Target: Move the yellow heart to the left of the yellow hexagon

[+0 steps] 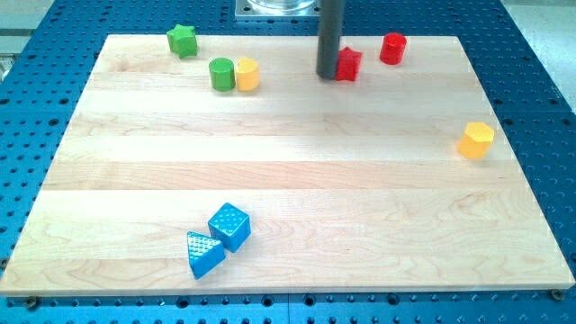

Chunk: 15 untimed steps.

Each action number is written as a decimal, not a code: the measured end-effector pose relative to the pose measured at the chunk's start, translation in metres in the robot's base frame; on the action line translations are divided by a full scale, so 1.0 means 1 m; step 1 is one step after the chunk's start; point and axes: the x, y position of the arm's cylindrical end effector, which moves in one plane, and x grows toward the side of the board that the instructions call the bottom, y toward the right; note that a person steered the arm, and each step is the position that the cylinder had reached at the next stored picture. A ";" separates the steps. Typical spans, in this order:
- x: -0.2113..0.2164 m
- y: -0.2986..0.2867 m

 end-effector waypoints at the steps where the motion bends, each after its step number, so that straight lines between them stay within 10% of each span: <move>1: -0.012 0.022; 3: -0.064 -0.115; 4: -0.017 -0.157; 9: 0.155 -0.089; 15: 0.151 -0.119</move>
